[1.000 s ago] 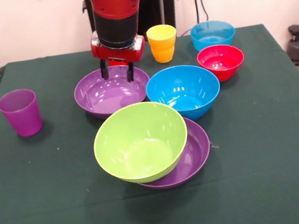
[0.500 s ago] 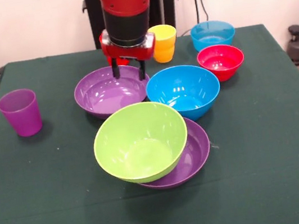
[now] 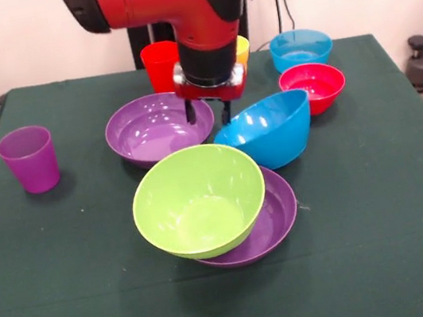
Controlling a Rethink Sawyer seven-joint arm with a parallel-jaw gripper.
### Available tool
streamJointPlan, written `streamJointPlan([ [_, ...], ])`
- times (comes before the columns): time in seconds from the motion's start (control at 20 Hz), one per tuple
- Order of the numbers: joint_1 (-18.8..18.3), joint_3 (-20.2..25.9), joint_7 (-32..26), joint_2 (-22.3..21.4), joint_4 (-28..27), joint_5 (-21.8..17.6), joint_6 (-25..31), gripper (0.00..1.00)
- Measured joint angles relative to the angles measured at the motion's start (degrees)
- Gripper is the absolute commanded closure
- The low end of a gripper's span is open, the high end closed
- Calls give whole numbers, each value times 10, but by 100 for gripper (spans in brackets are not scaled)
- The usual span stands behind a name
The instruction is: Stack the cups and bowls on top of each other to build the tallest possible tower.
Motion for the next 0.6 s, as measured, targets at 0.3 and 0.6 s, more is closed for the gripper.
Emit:
streamJointPlan([
  [0.3,18,0,0,34,-21,0,-1,0],
  [0.6,34,-1,0,53,-38,0,-8,0],
])
